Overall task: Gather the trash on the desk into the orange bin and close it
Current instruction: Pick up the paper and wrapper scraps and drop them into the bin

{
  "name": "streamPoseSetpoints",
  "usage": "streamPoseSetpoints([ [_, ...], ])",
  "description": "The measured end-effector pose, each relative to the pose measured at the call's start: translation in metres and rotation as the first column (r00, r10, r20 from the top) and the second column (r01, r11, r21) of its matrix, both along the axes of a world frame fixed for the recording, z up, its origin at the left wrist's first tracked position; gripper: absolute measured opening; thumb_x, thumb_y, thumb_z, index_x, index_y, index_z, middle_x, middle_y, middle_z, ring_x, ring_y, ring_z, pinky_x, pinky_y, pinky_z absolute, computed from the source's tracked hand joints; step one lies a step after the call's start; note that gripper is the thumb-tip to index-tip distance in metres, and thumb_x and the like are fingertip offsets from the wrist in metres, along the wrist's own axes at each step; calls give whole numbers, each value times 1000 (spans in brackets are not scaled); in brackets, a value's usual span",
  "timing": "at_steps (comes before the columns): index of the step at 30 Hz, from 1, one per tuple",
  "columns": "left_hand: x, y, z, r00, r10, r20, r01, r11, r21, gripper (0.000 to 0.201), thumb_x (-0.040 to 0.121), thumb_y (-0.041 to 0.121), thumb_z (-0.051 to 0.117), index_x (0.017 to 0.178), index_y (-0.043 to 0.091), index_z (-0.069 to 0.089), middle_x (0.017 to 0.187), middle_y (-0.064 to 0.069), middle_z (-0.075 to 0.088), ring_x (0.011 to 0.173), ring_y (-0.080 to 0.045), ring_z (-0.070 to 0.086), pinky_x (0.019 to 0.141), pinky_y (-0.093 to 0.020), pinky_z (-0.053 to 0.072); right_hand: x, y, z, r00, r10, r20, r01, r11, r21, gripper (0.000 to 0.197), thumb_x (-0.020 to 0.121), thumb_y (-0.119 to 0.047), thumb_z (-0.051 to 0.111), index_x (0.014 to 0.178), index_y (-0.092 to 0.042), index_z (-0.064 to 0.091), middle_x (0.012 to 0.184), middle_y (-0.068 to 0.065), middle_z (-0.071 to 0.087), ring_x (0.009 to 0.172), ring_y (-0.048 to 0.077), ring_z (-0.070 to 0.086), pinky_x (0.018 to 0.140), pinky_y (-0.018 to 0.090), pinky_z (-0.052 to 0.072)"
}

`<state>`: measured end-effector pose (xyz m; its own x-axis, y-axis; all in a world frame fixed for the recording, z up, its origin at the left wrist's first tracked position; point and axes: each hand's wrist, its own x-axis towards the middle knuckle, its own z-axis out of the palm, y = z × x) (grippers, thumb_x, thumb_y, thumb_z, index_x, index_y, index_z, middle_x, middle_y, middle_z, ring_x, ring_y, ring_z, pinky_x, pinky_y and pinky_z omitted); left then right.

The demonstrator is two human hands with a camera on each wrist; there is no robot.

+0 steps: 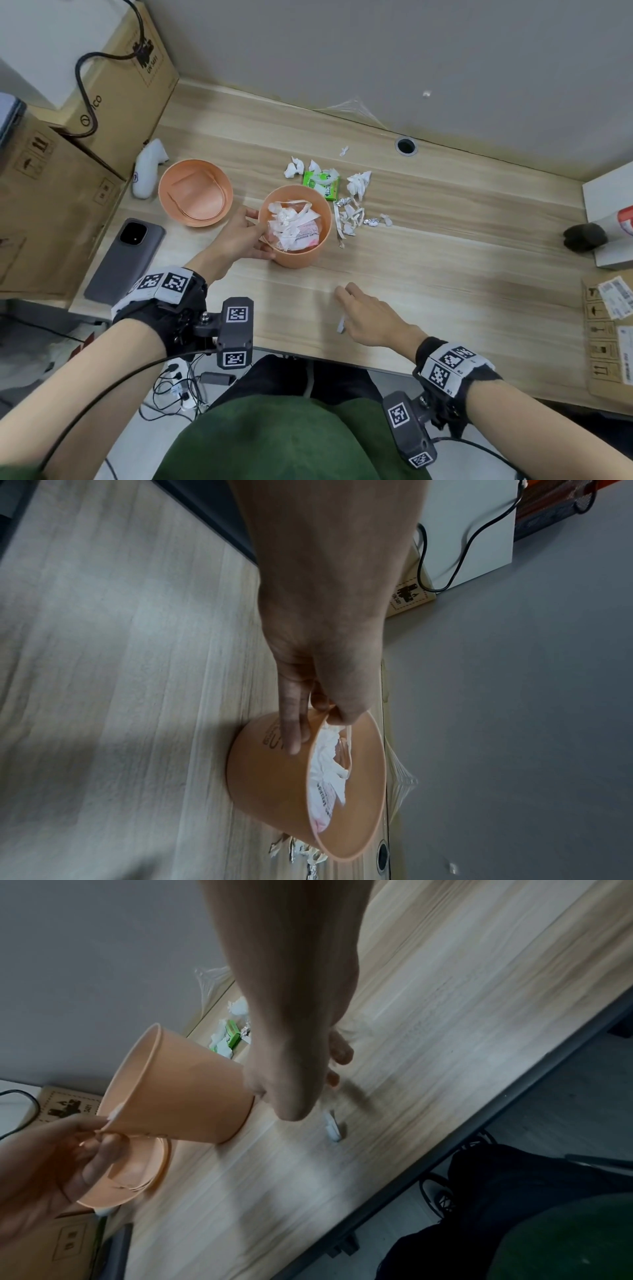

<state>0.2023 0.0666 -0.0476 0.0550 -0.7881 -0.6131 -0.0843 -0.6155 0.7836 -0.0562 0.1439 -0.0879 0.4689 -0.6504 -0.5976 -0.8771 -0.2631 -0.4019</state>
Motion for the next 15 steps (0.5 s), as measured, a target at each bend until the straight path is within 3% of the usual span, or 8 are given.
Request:
streamPoseSetpoints([
  [4, 0, 0, -3, 1000, 3, 6, -3, 1000, -4, 28, 92, 5, 55, 115, 11, 42, 84, -12, 64, 55, -19, 66, 57, -30, 61, -3, 1, 0, 995, 95, -21, -95, 996, 0, 33, 79, -3, 45, 106, -22, 42, 112, 3, 50, 77, 31, 49, 62, 35, 35],
  [6, 0, 0, -3, 1000, 6, 9, -6, 1000, -7, 27, 92, 5, 54, 115, 11, 42, 84, -12, 63, 57, -21, 66, 58, -30, 61, -6, 3, -2, 995, 93, -45, -93, 996, 9, 30, 80, -9, 43, 107, -22, 43, 112, 4, 55, 85, 36, 56, 66, 35, 36],
  [8, 0, -1, -3, 1000, 6, 11, -6, 1000, -7, 26, 93, 6, 54, 116, 11, 42, 85, -12, 62, 57, -21, 65, 59, -31, 61, -7, 6, -6, 998, 38, -51, -39, 999, -9, 23, 84, -31, 47, 103, -23, 37, 108, 5, 56, 83, 34, 56, 67, 35, 36],
  [10, 0, -1, -4, 1000, -2, 17, 2, 1000, -6, 26, 94, 7, 54, 116, 10, 42, 86, -13, 62, 56, -20, 65, 59, -30, 61, -8, 7, -12, 996, 36, -83, -37, 999, -10, 45, 80, -58, 52, 99, -23, 30, 105, 5, 57, 80, 33, 54, 66, 37, 35],
  [11, 0, -1, -4, 1000, -5, 19, 5, 1000, -7, 26, 94, 8, 54, 116, 10, 42, 87, -13, 62, 56, -19, 66, 59, -31, 61, -7, 8, -15, 994, 44, -102, -45, 999, -7, 53, 78, -62, 54, 102, -22, 31, 107, 5, 58, 82, 35, 56, 66, 37, 36],
  [13, 0, -1, -6, 1000, -1, 22, 1, 1000, -6, 26, 94, 9, 55, 117, 10, 42, 89, -14, 62, 54, -18, 66, 59, -31, 61, -4, 8, -22, 990, 70, -119, -73, 997, -20, 47, 83, -51, 54, 111, -19, 34, 114, 5, 60, 89, 37, 59, 66, 39, 39],
  [15, 0, -1, -6, 1000, 4, 25, -4, 1000, -4, 27, 94, 10, 56, 117, 11, 42, 92, -15, 60, 52, -16, 66, 60, -32, 61, -2, 7, -29, 990, 111, -92, -116, 991, -61, 23, 91, -32, 45, 108, -17, 38, 113, 7, 61, 86, 36, 59, 65, 39, 42],
])
